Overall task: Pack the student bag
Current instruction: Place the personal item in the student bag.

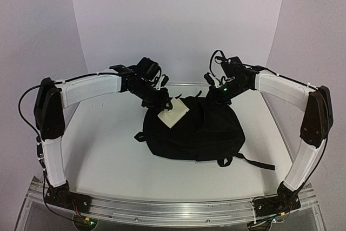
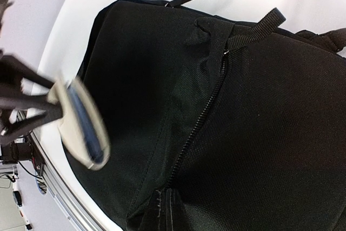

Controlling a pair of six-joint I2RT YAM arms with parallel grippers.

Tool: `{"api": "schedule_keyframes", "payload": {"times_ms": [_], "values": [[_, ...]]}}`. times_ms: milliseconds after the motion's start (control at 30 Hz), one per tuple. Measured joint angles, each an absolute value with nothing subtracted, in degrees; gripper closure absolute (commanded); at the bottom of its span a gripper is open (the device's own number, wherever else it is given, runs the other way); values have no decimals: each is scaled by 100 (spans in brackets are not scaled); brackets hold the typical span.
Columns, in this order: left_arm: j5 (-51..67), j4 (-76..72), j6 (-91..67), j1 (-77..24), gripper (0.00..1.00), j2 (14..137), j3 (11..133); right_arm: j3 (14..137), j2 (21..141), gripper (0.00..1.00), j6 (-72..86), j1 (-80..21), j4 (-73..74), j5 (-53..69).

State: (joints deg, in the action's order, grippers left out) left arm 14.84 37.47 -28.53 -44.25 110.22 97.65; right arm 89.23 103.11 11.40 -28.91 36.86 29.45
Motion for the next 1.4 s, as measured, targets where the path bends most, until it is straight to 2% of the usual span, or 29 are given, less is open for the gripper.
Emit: {"api": "schedule_keyframes", "payload": {"times_ms": [167,400,900,1400], "values": [[1777,3752,-2925,-4346,74,11899,10677,8923,10267,100,1141,-2891,3688,2944],[2371,3655,-3344,-4383,74,12576,11325,8923,10267,100,1147,-2891,3684,2960],[3001,2146,-5154,-4552,76,12663,10924,8923,10267,100,1253,-2895,3604,2970],[3400,-556,-6895,-4672,75,12787,10117,8923,10180,100,1319,-2895,3611,2968]]}}
